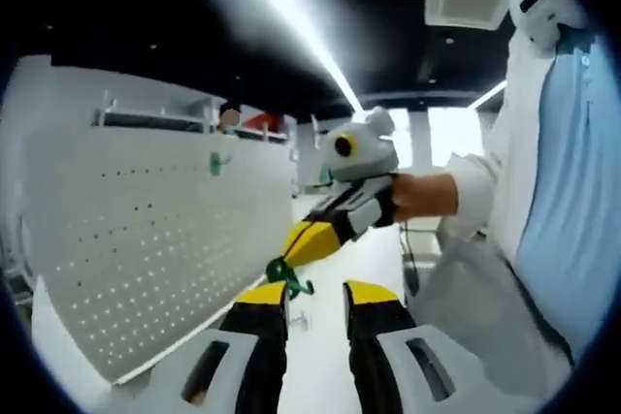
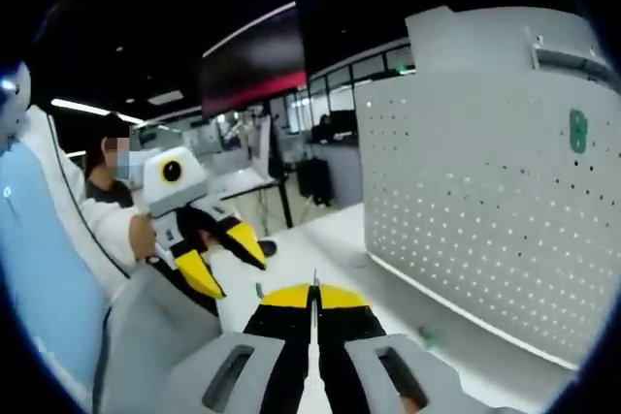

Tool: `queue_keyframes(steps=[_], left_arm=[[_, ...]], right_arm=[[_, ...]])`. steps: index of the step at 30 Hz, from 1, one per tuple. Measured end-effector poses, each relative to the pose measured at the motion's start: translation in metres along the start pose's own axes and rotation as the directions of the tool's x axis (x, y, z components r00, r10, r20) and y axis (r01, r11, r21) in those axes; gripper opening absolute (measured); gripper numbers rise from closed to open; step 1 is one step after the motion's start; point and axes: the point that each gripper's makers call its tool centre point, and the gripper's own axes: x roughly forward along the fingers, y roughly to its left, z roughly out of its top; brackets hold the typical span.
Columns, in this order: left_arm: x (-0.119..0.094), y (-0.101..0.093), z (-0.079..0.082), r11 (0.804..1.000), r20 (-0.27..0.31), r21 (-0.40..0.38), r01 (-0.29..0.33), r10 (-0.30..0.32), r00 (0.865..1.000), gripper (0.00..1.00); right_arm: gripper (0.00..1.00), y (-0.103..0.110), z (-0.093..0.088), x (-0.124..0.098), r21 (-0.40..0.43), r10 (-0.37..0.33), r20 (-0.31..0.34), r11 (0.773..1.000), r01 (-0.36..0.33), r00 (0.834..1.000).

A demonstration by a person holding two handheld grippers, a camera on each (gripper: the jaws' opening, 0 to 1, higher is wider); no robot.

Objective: Insert the hook assembly into the mounting plate slot until the hook locks in place.

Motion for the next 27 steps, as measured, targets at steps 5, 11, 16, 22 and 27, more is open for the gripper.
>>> queue_keyframes(steps=[5,11,16,22,27], left_arm=[[0.004,-0.012,0.001,0.997,0.011,-0.001,0.074,-0.074,0.997,0.21],[0.005,-0.022,0.005,0.991,0.036,0.005,0.131,-0.131,0.991,0.15],[0.004,-0.028,0.011,0.985,0.059,-0.005,0.172,-0.171,0.984,0.13],[0.005,-0.034,0.016,0.98,0.083,0.004,0.2,-0.199,0.976,0.06],[0.007,-0.037,0.018,0.977,0.088,0.003,0.212,-0.212,0.973,0.05]], right_arm=[[0.0,0.013,0.001,-0.001,-0.001,0.076,0.006,0.997,-0.076,0.997],[0.0,0.023,0.003,-0.005,-0.008,0.15,0.017,0.989,-0.15,0.988],[0.0,0.027,0.01,-0.011,0.011,0.204,0.061,0.979,-0.205,0.977],[0.0,0.032,0.013,-0.013,0.006,0.238,0.078,0.971,-0.239,0.968],[0.0,0.034,0.013,-0.016,-0.003,0.253,0.082,0.967,-0.254,0.964]])
